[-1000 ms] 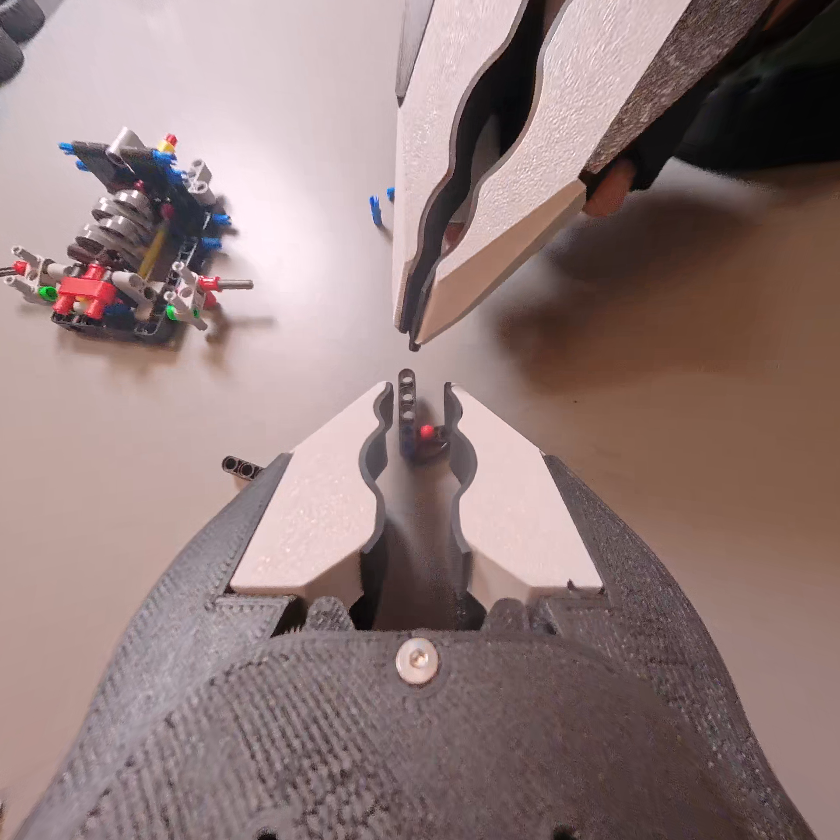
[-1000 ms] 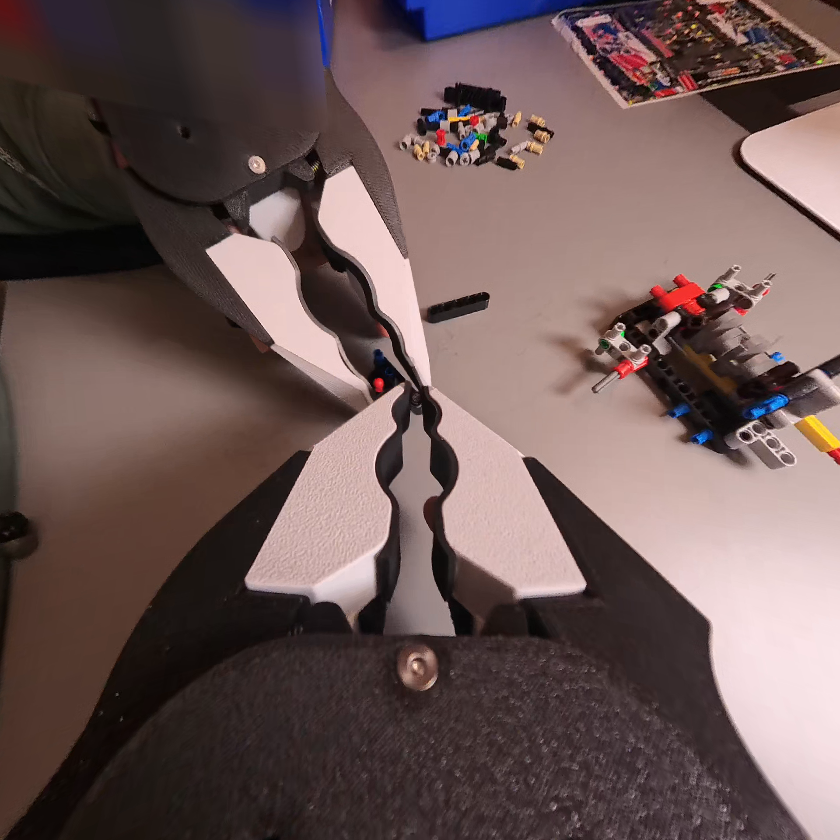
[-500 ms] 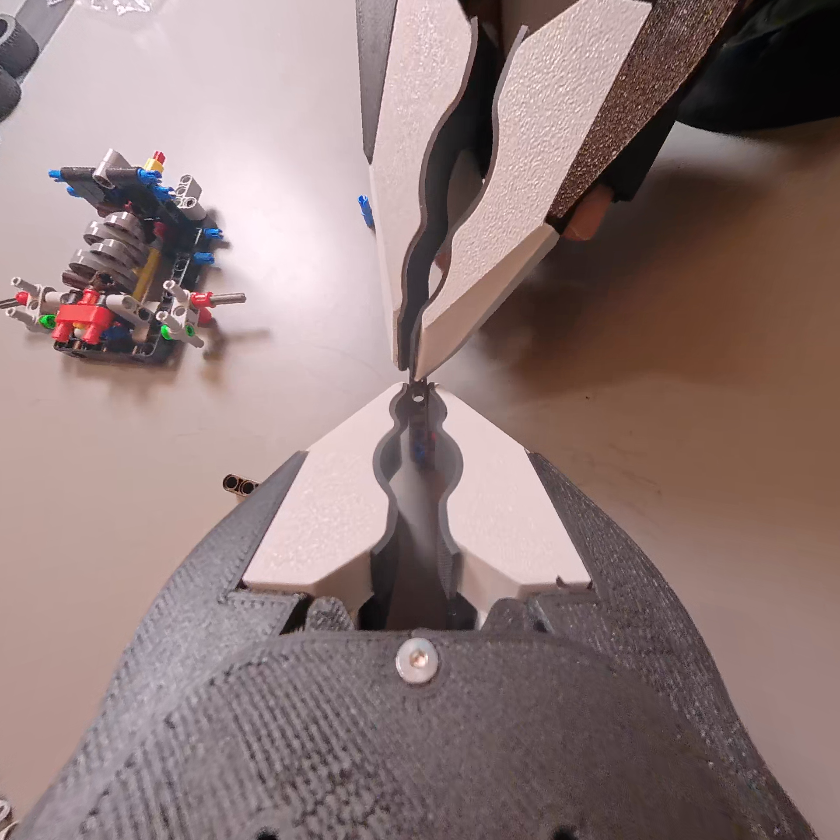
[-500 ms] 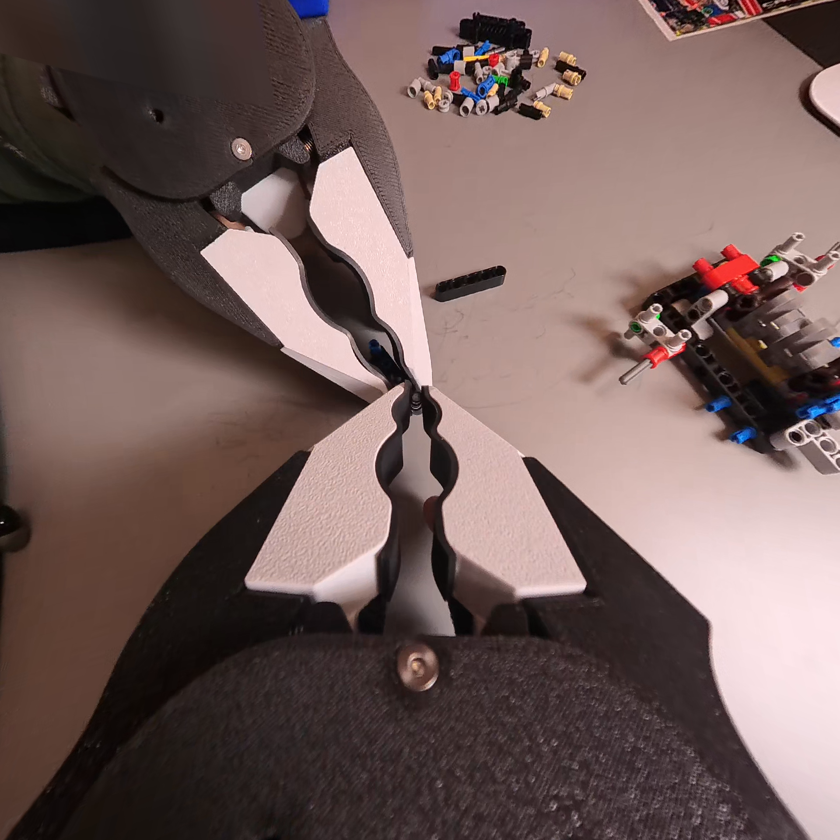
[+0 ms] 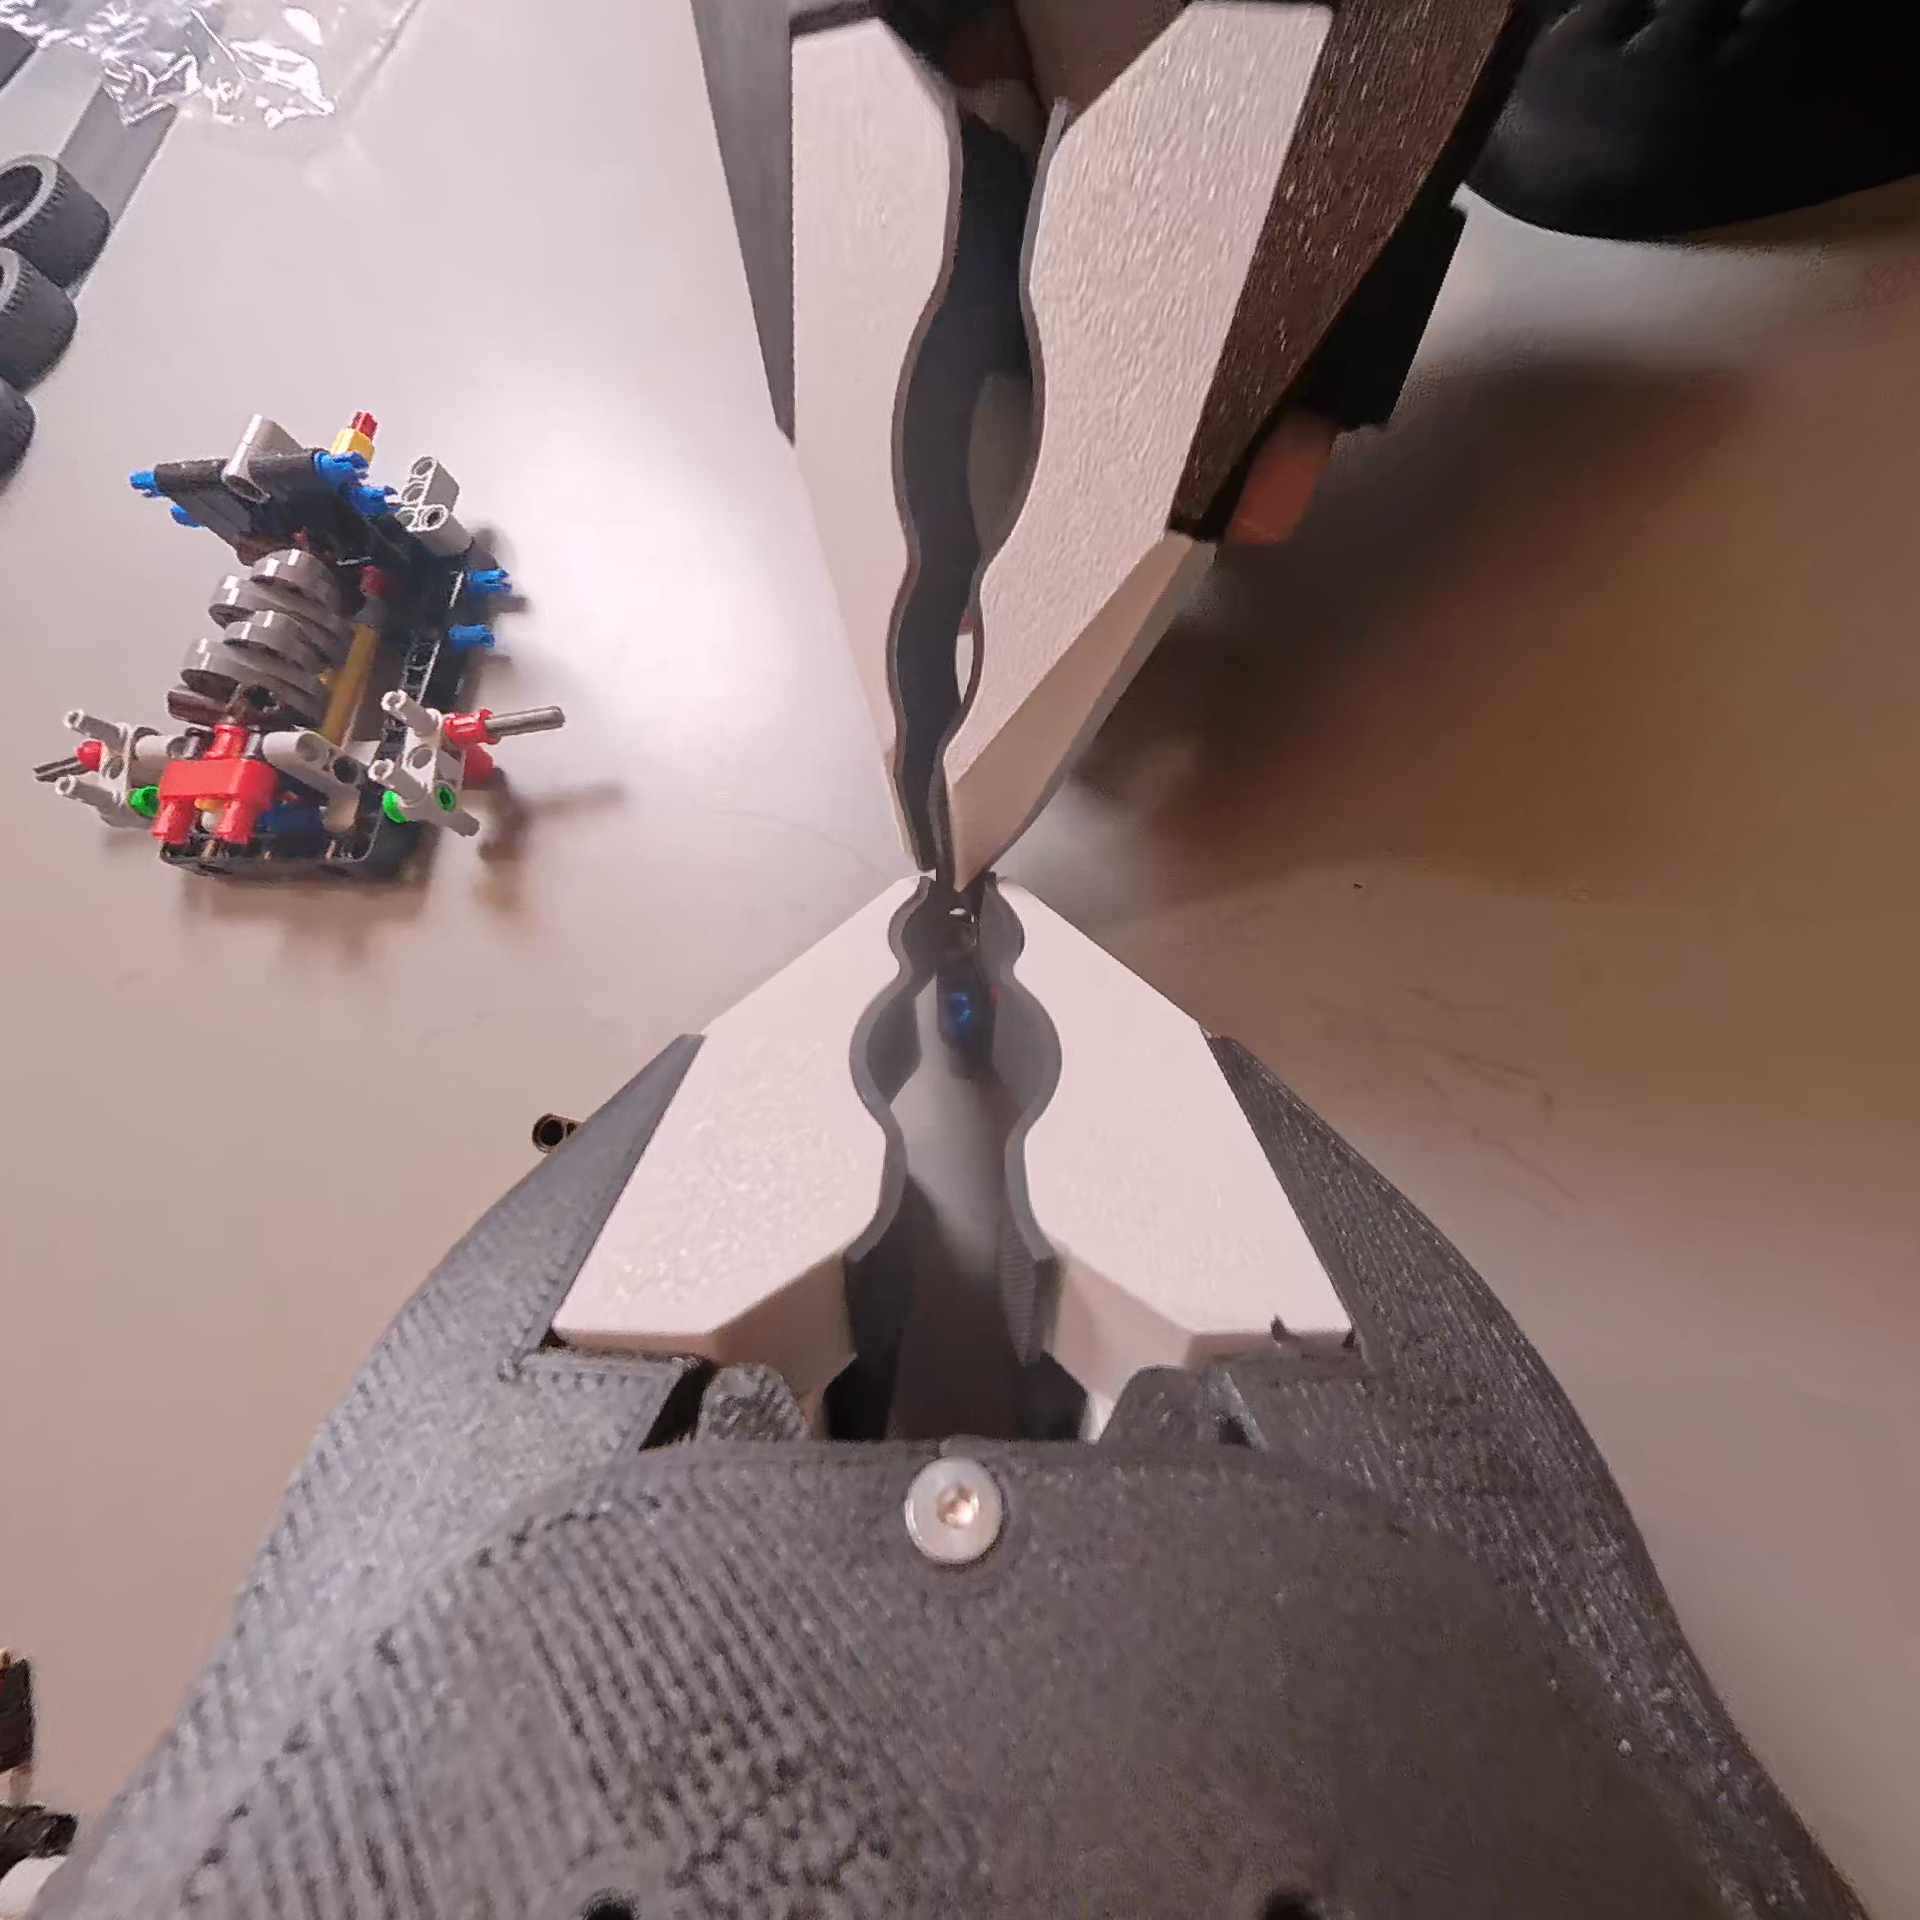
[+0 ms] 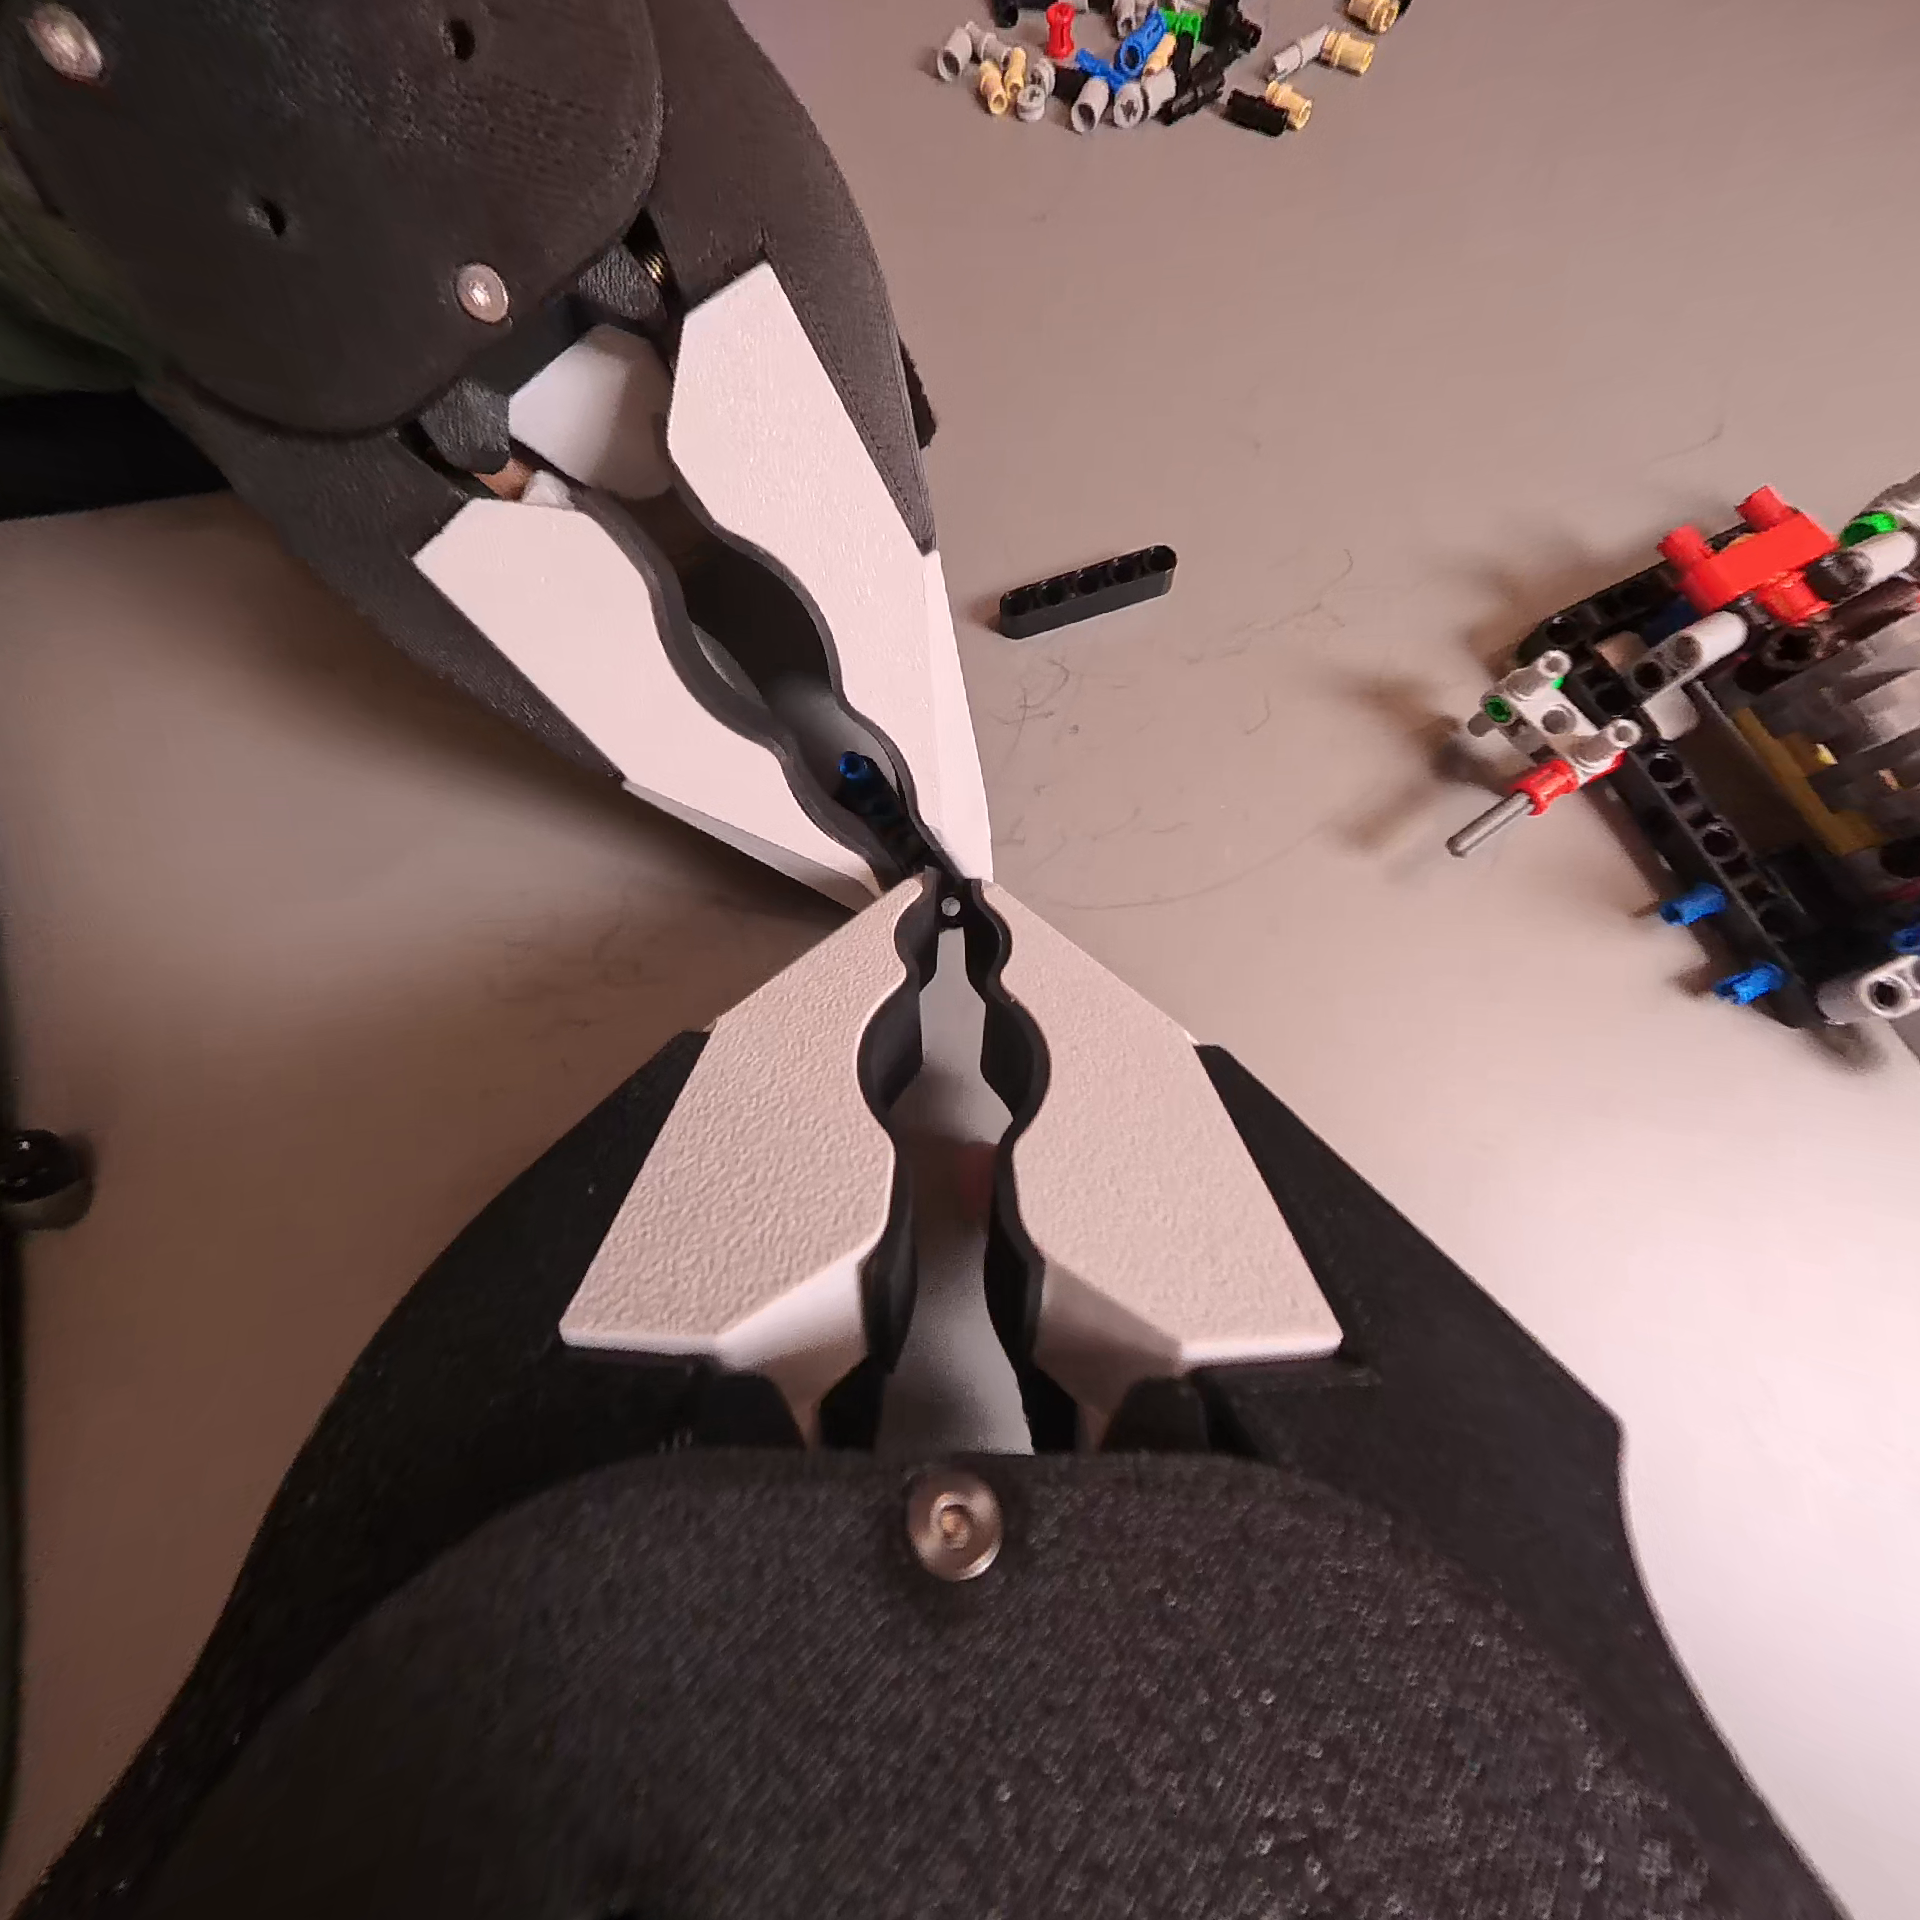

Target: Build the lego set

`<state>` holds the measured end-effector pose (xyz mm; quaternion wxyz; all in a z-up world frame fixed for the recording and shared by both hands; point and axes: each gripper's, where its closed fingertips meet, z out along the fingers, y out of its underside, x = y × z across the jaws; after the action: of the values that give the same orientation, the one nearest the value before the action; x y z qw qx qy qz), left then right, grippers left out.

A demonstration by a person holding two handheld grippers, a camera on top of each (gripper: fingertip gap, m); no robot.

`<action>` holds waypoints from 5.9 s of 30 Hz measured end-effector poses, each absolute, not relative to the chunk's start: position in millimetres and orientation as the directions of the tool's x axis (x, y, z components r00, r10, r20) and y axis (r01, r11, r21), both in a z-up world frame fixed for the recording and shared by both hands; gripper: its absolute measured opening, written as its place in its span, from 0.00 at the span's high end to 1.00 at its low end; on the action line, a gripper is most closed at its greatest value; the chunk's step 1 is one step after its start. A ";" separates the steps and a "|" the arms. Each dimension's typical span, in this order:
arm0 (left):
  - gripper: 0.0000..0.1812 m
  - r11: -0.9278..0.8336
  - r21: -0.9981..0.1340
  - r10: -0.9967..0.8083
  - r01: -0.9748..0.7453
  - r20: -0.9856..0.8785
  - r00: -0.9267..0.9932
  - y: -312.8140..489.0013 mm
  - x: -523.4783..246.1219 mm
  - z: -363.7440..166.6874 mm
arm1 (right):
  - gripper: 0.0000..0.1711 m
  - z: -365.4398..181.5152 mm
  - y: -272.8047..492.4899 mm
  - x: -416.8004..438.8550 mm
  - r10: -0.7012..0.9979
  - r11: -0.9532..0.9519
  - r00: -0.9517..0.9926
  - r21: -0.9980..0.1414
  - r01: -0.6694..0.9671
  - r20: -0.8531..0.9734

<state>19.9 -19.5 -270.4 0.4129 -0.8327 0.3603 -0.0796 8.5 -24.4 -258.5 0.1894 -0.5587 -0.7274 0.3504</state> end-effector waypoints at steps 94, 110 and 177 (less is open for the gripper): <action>0.88 -0.125 -0.966 -0.359 -0.227 -0.169 0.918 -4.5 -33.1 -172.0 | 0.79 -165.0 10.7 16.3 0.919 0.375 -0.165 -0.923 0.088 0.357; 0.88 0.011 -0.961 -0.723 -0.278 -0.200 0.661 -44.9 40.3 -174.7 | 0.96 -169.8 -38.0 32.2 0.855 0.283 -0.465 -0.958 0.049 0.229; 0.87 -0.447 -0.794 -0.590 -0.413 -0.086 0.803 -19.7 0.6 -263.2 | 0.83 -216.1 22.0 13.4 0.979 0.119 -0.200 -0.924 0.364 0.047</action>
<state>0.6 -19.7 -263.2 0.4341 -0.8445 0.2968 -0.1018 13.4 22.0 -216.1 0.3669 -0.5149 -0.6517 0.4189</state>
